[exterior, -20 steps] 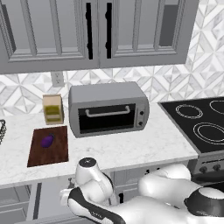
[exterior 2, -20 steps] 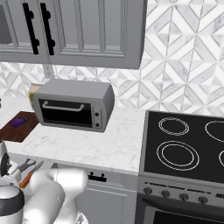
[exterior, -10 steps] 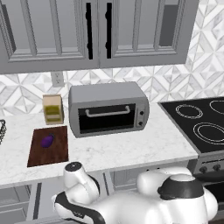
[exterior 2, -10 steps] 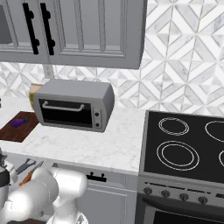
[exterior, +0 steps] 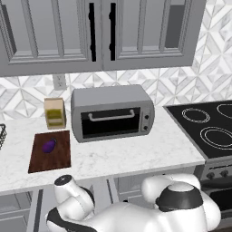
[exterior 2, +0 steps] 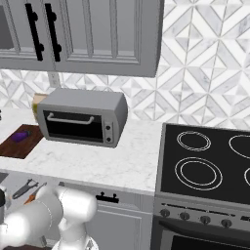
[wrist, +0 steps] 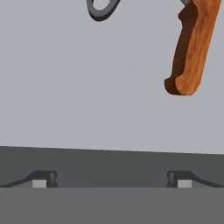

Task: Place the appropriate cutting tool for cutting the eggplant skin on the cutting board.

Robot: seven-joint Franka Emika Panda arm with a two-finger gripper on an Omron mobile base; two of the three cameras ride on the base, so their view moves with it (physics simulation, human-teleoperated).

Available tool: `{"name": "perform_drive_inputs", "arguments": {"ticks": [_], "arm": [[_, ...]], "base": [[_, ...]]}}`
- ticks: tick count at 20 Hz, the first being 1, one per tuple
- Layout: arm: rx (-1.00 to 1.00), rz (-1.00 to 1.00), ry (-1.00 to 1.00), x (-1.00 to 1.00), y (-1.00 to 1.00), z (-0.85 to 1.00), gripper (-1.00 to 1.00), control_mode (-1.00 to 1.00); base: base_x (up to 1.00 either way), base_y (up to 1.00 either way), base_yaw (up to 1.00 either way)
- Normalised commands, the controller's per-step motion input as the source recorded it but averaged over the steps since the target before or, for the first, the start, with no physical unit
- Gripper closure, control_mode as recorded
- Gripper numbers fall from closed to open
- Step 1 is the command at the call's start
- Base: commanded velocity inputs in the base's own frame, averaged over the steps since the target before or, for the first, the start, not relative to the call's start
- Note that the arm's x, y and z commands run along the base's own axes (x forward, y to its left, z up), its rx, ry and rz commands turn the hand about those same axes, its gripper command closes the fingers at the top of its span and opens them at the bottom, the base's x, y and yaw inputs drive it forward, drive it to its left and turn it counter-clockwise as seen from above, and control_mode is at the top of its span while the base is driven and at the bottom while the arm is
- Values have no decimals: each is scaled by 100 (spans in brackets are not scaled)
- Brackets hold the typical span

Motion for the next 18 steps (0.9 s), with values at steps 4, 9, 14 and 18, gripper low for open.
{"name": "perform_drive_inputs", "arguments": {"ticks": [4,9,14,18], "arm": [[0,0,2,-53,0,-15,-100,-100],[0,0,3,-39,0,-16,-100,-100],[0,0,2,-21,0,-6,-100,-100],[0,0,0,14,0,0,-100,-100]], "base": [[0,0,0],[0,0,0],[0,0,0],[0,0,0]]}}
